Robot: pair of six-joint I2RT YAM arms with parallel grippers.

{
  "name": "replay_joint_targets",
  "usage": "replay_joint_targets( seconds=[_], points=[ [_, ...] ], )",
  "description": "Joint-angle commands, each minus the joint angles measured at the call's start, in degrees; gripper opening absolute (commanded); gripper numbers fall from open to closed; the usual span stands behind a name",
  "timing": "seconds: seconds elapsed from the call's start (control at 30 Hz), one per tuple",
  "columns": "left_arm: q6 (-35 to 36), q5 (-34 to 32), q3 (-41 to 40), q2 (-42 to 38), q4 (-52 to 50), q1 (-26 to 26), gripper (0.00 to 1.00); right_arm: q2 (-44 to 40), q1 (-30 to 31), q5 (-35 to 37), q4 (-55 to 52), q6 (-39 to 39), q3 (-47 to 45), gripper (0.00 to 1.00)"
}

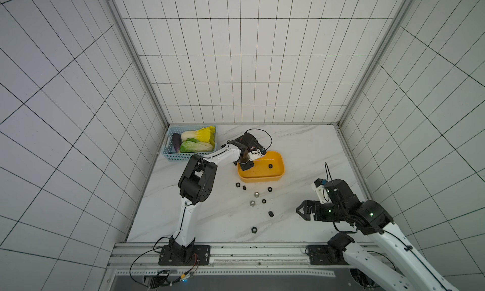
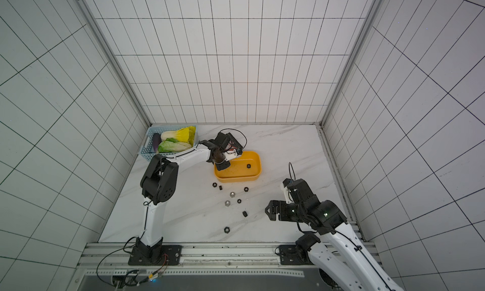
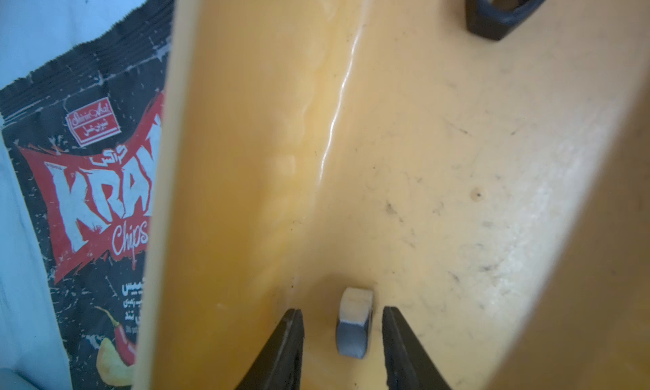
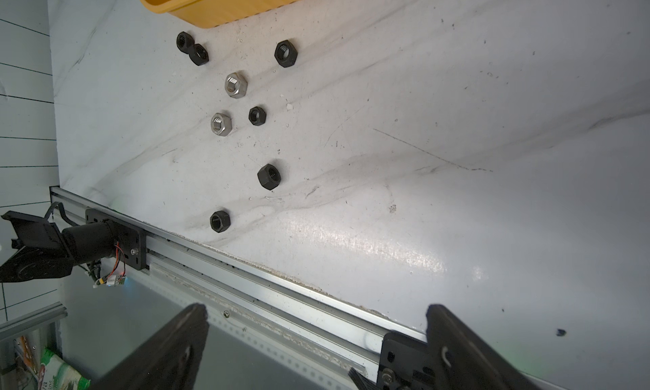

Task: Put the nuts on the desktop into the storage box
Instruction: Place the nut in the storage box.

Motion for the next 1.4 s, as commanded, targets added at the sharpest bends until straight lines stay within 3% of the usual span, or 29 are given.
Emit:
replay_joint_targets(
  seconds=[0.0,0.43,0.6,0.63,0.73,0.97,1.13,1.37],
  points=[
    [-0.53,1.61,-0.85,-6.17,0.20,-0.32,0.44,-0.35,-0.37,0.87,-0.60,0.29,-1.40,0.99],
    [-5.30,7.01,-6.38,-25.09,-5.56,2.05,0.65,0.65,-0.48,2.99,-0.78,1.88,-0.44,0.99],
    [-9.49,11.96,-8.93,-31.29,-8.14,7.17,0.85,3.96,-0.51,7.52,-6.45,4.70,4.25,0.99],
    [-10.67,12.52,-9.98,-32.87,-8.02,8.53,0.98,4.47,-0.54,7.94,-7.35,3.47,5.09,0.99],
    [-15.36,13.68,-12.90,-37.45,-7.15,12.71,0.98,4.76,-0.65,8.74,-7.07,3.88,4.51,0.99],
    [-15.66,27.52,-19.15,-46.70,-12.39,23.08,0.98,7.47,-0.61,8.52,-7.12,4.45,4.13,0.99],
    [-11.72,31.33,-23.67,-52.36,-17.16,26.04,0.98,8.10,-0.61,8.57,-6.85,5.24,4.64,0.98],
    [-4.18,30.51,-25.08,-56.81,-27.27,27.02,0.98,11.65,2.05,5.63,-1.69,5.23,7.13,0.96]
  ],
)
